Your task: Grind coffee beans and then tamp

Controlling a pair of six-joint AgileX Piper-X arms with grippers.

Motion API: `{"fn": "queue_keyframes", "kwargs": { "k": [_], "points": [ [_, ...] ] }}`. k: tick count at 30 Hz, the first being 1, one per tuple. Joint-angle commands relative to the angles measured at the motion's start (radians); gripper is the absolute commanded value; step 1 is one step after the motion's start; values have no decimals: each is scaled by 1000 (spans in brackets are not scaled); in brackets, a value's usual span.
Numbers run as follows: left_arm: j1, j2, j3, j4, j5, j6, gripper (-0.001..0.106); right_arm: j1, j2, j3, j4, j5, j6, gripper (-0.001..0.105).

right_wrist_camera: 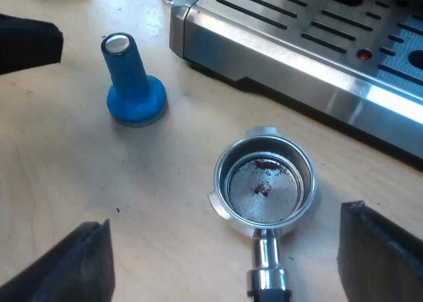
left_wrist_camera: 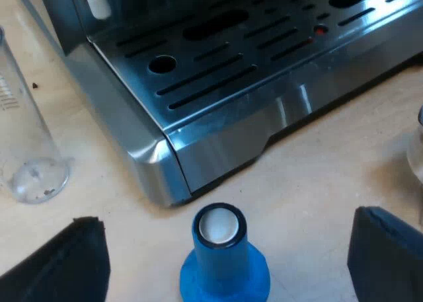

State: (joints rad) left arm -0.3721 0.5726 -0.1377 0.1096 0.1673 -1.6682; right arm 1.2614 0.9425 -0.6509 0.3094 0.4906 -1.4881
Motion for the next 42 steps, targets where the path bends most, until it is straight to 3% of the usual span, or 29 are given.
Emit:
{"fn": "queue_keyframes", "kwargs": {
  "k": [1, 7, 16, 42],
  "points": [
    [-1, -4, 18, -65, -8, -7, 80, 0, -7, -2, -15, 4, -18, 71],
    [-1, 57, 19, -82, -8, -9, 80, 0, -7, -2, -52, 4, -18, 71],
    [-1, 249, 19, -231, -6, -44, 80, 0, -4, -2, -64, 7, -18, 71],
    [-1, 565, 19, -485, 9, -44, 80, 0, -4, -2, -63, 7, -18, 71]
  ]
}}
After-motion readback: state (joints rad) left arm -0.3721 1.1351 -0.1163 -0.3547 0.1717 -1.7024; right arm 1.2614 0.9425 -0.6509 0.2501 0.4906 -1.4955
